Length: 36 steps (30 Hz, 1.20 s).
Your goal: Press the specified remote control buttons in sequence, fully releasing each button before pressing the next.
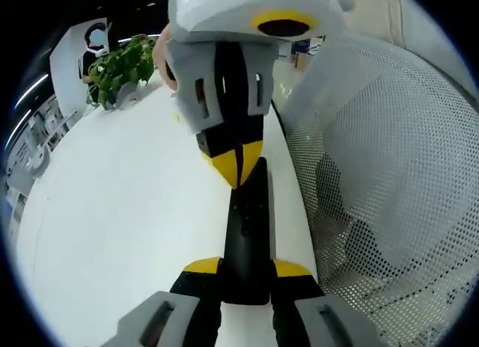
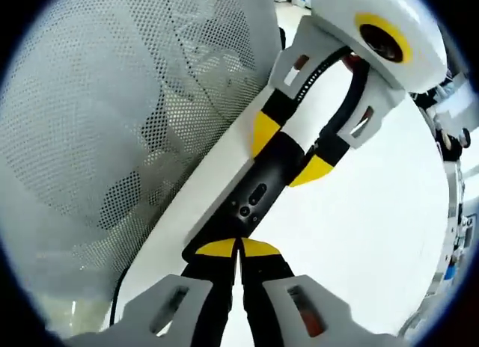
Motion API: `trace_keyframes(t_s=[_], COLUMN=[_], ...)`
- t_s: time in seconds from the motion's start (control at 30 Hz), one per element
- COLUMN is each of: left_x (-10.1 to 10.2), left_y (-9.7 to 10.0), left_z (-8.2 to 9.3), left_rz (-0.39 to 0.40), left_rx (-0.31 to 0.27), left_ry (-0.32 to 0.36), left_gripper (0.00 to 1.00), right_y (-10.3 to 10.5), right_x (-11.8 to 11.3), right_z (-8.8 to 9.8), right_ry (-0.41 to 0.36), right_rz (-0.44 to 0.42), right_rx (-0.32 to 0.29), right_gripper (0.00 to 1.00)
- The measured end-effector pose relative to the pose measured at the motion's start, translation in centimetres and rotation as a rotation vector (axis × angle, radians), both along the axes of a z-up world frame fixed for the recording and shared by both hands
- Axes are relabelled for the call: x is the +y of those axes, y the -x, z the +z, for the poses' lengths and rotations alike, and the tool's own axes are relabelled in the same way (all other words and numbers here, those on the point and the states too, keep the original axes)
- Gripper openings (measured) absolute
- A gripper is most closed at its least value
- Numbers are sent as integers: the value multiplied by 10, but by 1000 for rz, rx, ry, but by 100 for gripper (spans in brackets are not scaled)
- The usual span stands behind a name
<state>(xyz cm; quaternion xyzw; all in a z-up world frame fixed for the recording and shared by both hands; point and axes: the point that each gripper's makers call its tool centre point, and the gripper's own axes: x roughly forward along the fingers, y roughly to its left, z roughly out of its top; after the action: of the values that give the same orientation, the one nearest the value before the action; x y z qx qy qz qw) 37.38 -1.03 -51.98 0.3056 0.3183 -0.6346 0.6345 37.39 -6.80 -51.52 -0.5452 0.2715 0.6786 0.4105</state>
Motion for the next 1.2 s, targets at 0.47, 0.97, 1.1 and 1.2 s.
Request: trace_keyframes(t_s=[0.47,0.97,1.1,1.2], left_x=[-2,-2,-1,-1], left_y=[1,0,0,1], left_z=[2,0,0,0], left_rz=[3,12,13,11], left_rx=[0,3,4,2], left_ry=[2,0,4,3], left_gripper=[24,24,24,24], right_y=[6,8,9,7], right_x=[2,0,0,0], right_z=[-1,2,1,1], right_ry=[42,-70,-41,-57], right_rz=[-239,-207,-263,-309], right_rx=[20,-205,-202,-178], right_gripper=[0,0,0,0])
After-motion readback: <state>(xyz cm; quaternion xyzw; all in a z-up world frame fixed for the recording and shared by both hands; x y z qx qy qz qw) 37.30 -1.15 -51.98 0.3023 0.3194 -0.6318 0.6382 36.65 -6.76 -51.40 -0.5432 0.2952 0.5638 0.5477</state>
